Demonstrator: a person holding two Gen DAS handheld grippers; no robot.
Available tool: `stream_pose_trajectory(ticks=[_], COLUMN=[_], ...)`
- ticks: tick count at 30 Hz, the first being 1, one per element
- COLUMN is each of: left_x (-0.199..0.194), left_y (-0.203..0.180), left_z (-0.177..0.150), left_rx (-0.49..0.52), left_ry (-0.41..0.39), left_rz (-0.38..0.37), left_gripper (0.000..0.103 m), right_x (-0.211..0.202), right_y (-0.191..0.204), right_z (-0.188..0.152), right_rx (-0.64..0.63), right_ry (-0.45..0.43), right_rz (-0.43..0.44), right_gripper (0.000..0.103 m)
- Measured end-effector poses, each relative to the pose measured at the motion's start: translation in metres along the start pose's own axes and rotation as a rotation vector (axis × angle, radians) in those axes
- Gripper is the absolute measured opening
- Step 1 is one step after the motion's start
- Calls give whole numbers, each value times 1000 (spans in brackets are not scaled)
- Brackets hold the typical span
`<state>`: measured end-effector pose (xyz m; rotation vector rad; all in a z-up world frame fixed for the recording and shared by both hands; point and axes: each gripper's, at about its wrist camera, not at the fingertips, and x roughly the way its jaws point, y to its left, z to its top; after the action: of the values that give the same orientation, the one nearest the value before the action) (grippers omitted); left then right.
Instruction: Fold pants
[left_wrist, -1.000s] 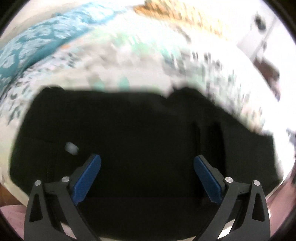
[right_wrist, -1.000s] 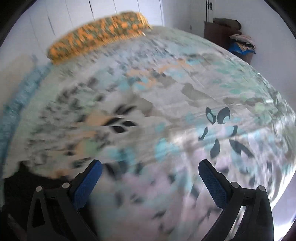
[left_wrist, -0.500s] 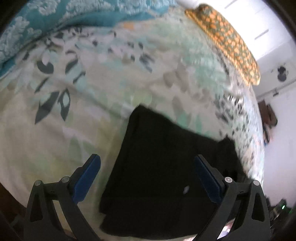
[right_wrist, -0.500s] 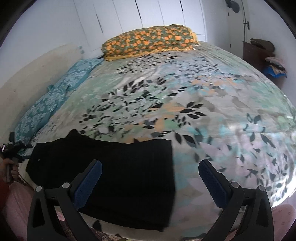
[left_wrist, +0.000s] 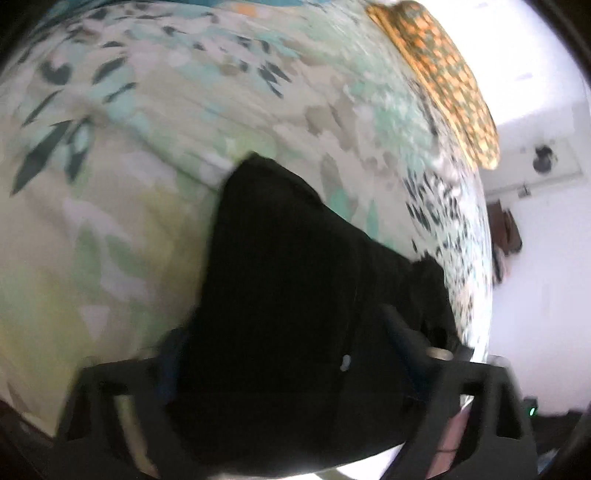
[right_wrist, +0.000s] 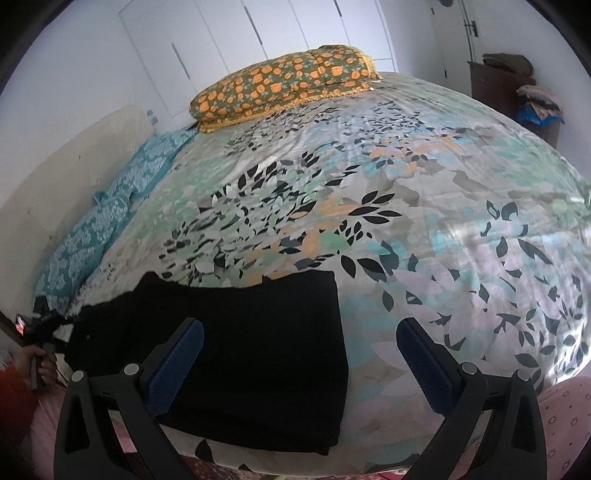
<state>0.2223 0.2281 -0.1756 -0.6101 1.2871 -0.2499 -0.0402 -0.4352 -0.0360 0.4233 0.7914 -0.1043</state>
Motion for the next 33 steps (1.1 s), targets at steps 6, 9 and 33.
stream_pose_trajectory(ticks=[6, 9, 33], left_x=[-31, -55, 125], left_y=[3, -18, -320], left_z=[-13, -27, -155], left_rx=[-93, -84, 411], left_ry=[-88, -131, 238], left_rz=[-88, -177, -272], left_gripper=[17, 16, 27], right_x=[1, -1, -7], right_y=[-11, -12, -31], right_z=[2, 3, 2], right_rx=[61, 82, 129], right_ry=[1, -12, -44], right_rz=[30, 51, 130], right_gripper=[103, 103, 103])
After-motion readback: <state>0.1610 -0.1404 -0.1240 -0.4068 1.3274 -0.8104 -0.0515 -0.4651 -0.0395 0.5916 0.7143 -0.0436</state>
